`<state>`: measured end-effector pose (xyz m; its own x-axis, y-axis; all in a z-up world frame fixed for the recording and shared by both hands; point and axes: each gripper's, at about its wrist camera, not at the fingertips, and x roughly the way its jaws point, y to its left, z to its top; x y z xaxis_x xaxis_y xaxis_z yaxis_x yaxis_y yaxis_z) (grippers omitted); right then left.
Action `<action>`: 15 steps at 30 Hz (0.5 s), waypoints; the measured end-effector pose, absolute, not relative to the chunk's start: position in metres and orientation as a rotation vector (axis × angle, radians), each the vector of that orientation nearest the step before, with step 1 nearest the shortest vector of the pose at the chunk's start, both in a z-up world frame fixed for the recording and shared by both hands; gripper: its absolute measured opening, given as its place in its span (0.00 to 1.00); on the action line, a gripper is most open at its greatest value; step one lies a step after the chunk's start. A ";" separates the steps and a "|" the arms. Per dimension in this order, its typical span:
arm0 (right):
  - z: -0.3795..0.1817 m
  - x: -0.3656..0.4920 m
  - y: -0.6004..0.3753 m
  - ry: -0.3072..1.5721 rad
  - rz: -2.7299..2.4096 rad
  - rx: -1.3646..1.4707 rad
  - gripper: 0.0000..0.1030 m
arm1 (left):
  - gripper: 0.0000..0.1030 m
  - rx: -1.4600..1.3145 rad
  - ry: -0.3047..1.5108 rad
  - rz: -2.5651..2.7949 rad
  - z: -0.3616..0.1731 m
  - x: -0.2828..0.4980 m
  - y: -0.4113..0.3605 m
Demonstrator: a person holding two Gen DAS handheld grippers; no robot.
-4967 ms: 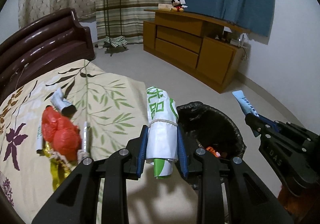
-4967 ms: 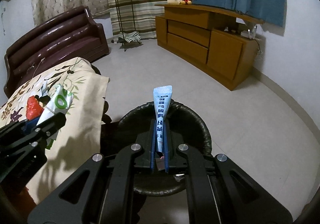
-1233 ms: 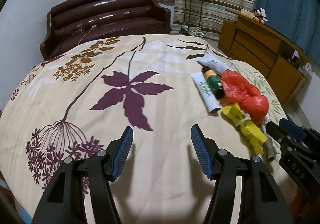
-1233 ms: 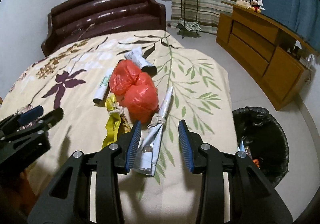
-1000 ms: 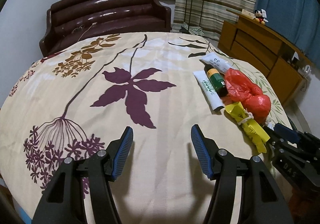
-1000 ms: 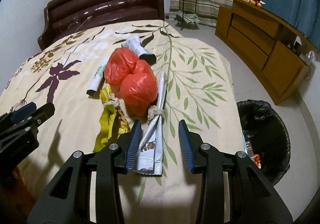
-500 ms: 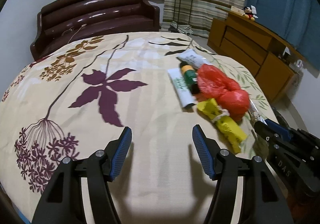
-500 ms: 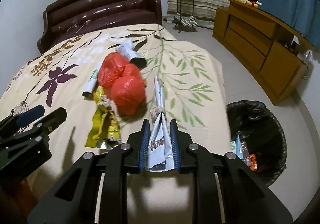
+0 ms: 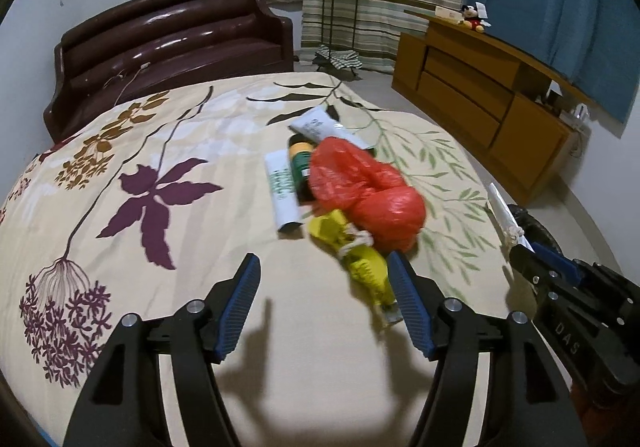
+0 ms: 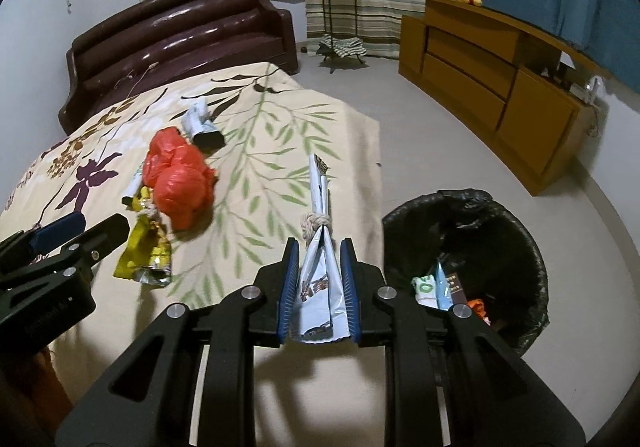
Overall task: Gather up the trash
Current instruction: 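Grasp the yellow snack wrapper with the left gripper while the right holds the foil wrapper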
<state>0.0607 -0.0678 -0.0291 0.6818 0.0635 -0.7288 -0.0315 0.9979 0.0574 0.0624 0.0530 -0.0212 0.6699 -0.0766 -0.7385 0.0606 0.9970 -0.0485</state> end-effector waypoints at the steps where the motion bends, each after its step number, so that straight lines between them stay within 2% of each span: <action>1: -0.029 0.060 -0.071 0.818 0.050 0.047 0.20 | 0.63 -0.017 0.835 -0.078 -0.022 0.064 0.050; 15: -0.033 0.059 -0.091 0.819 0.036 0.085 0.20 | 0.61 0.023 0.926 -0.088 -0.044 0.081 0.041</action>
